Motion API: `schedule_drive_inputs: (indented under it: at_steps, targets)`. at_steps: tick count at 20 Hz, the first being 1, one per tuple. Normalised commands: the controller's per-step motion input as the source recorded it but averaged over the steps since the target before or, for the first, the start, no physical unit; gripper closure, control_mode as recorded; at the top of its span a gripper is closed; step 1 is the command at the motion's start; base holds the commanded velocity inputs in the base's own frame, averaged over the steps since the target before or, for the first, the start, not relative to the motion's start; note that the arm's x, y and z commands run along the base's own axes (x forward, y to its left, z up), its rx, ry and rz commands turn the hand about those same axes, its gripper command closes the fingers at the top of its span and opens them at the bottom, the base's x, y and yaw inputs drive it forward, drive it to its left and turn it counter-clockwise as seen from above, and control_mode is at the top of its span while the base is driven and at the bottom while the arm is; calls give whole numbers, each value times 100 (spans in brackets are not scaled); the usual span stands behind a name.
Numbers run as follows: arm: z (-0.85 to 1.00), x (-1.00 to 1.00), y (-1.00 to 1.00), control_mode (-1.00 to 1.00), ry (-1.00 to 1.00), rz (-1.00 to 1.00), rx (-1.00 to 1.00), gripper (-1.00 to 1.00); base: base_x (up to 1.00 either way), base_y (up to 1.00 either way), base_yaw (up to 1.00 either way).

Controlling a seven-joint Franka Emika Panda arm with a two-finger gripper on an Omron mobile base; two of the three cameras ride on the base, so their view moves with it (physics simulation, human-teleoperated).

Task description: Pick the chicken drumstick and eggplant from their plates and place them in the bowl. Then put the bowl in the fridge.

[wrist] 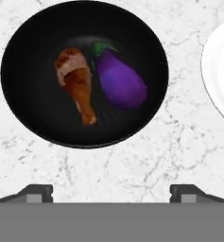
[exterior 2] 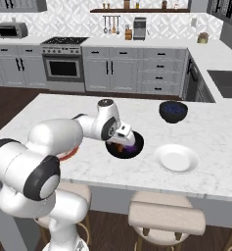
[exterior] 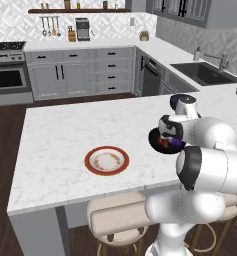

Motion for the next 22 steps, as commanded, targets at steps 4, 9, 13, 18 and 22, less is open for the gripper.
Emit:
schedule_drive_inputs:
  at_steps: [4, 9, 13, 18, 22]
  targets:
    - [7, -15, -22, -100, 3, -40, 15, -100, 0, 0, 0]
    - [0, -9, -8, -100, -1, -26, 18, -100, 0, 0, 0]
    - [17, 1, -14, -100, 1, -34, 12, -100, 0, 0, 0]
    - [4, 3, -9, -100, 12, -33, 15, -100, 0, 0, 0]
    - [0, 3, -3, -100, 2, -16, 14, -100, 0, 0, 0]
